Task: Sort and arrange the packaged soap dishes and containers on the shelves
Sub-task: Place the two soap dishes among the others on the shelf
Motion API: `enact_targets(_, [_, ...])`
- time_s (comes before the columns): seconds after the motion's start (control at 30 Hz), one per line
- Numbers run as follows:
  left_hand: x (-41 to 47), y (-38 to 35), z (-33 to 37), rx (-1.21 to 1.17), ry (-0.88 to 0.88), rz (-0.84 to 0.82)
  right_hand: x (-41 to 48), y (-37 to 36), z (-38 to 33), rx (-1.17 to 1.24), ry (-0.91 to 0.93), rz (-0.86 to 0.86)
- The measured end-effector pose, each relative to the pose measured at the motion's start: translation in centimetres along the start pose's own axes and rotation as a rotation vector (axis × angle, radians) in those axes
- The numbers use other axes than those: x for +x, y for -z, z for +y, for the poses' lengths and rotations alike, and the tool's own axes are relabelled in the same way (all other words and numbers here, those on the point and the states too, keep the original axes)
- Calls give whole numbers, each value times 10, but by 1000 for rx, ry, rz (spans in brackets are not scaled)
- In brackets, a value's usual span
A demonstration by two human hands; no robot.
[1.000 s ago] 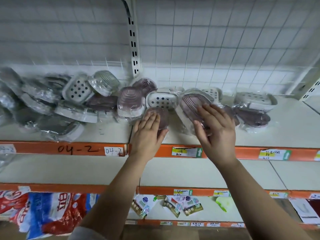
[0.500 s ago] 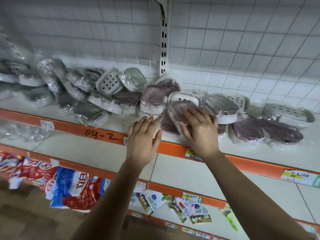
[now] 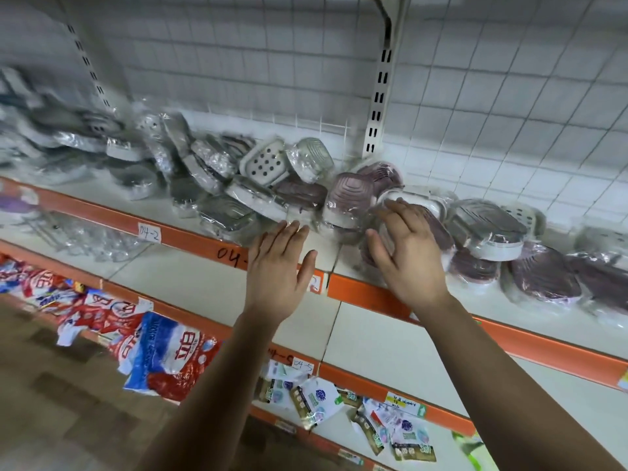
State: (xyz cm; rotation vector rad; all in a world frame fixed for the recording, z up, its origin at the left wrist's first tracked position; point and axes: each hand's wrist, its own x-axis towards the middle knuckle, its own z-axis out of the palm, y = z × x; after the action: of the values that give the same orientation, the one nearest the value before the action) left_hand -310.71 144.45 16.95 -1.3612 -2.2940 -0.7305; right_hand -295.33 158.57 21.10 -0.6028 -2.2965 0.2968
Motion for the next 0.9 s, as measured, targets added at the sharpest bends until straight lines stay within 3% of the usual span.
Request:
enact_targets(0.3, [31, 19, -121, -16, -48, 67, 51, -97, -65, 66, -56, -143])
enact_targets(0.43, [43, 19, -171, -66, -57, 8, 75, -137, -90, 47, -114, -193])
enact_targets(0.9, [62, 6, -232, -188, -130, -59, 96, -176, -98, 238, -425, -54])
